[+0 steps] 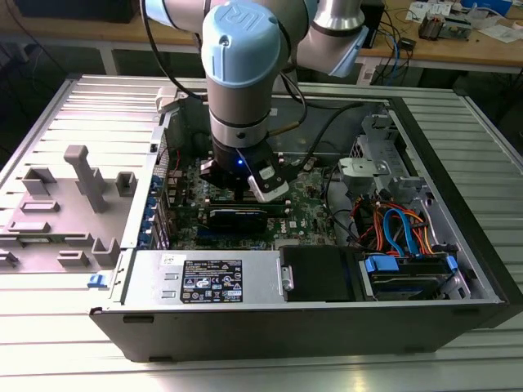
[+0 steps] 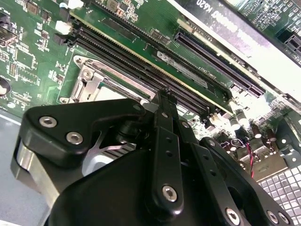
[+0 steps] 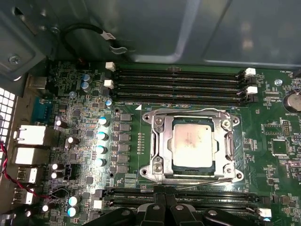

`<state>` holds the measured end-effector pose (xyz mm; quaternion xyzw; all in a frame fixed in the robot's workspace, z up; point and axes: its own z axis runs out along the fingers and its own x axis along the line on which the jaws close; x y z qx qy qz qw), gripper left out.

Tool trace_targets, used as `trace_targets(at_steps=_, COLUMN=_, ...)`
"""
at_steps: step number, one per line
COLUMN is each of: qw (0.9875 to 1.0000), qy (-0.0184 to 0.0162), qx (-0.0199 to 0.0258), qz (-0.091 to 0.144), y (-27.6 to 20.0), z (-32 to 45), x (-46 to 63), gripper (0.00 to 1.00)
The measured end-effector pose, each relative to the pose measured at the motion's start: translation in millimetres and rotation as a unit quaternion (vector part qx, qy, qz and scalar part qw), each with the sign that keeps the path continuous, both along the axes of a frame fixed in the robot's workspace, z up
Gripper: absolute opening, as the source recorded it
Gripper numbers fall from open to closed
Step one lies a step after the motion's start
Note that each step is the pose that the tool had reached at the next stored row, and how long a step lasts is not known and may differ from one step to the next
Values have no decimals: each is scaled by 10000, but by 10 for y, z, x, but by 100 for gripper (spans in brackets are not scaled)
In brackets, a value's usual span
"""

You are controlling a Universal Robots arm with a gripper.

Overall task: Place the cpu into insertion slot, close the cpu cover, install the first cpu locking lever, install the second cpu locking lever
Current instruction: 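Install the second cpu locking lever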

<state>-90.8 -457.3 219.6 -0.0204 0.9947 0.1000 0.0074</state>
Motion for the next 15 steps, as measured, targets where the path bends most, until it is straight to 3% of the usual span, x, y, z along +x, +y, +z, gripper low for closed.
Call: trace_targets(at_steps=15, qw=10000, qy=0, qx=2, qz=0, y=0, z=-1, x=0, gripper=11)
